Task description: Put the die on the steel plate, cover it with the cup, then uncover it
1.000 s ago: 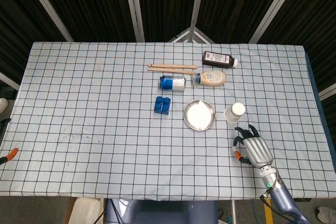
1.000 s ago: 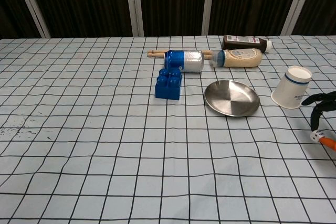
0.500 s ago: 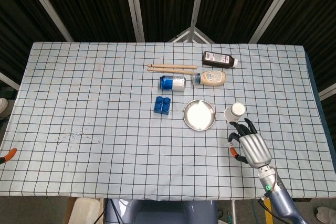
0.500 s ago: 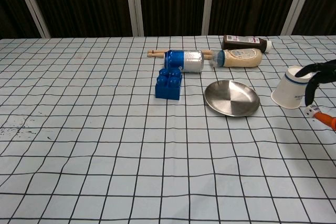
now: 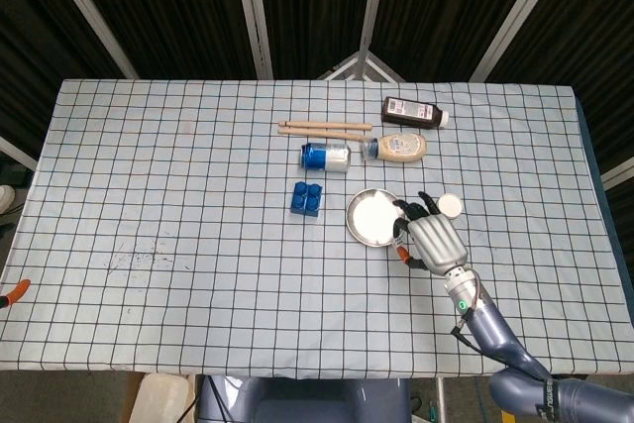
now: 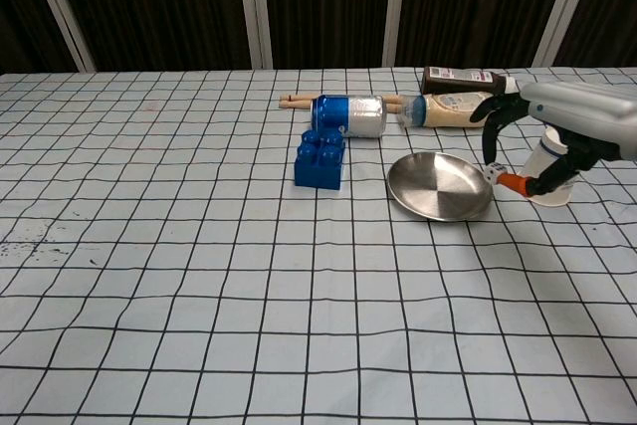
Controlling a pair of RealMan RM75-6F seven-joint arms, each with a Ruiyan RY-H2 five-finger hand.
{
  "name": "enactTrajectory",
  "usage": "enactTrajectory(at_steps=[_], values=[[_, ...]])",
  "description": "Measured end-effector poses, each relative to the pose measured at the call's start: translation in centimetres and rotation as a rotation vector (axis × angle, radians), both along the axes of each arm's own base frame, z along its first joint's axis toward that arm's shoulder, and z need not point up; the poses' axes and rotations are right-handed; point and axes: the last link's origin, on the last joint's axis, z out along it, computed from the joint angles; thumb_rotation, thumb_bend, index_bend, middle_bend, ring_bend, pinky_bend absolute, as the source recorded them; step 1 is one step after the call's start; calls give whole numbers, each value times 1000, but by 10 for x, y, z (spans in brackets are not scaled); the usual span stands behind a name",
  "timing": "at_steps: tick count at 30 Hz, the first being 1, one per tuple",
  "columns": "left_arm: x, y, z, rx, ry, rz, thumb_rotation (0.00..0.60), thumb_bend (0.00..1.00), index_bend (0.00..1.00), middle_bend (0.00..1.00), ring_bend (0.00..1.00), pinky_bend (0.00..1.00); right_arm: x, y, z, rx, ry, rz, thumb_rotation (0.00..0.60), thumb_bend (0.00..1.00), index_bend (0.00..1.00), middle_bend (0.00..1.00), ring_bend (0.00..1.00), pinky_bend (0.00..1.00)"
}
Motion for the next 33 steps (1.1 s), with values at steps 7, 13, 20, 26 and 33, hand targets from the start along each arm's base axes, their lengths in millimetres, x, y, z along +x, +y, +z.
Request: enactTrajectory(at_steps=[7, 13, 20, 26, 33], values=[[-1, 1, 0, 0, 1, 1, 600, 268, 186, 16, 64, 261, 7, -29, -9, 10, 15, -34, 600, 456, 583, 178, 211, 47], [-2, 1, 0, 3, 5, 5, 600, 269, 186, 16, 64, 261, 5, -42, -17, 17, 31, -53, 600, 456, 583, 178, 212, 46], [-2, 3, -1, 2, 9, 9, 600, 269, 186, 16, 64, 261, 0, -56, -32, 37, 43, -82, 600, 456, 583, 178, 211, 47], [-3, 4, -2, 0, 12, 11, 600, 268, 186, 16, 64, 260, 2, -64, -46, 62, 48, -92, 600, 457, 576, 178, 211, 46], [-4, 4, 0, 3, 9, 15, 600, 268, 188, 16, 64, 260, 1, -70, -55, 82, 77, -111, 600, 296, 193, 177, 193, 46]])
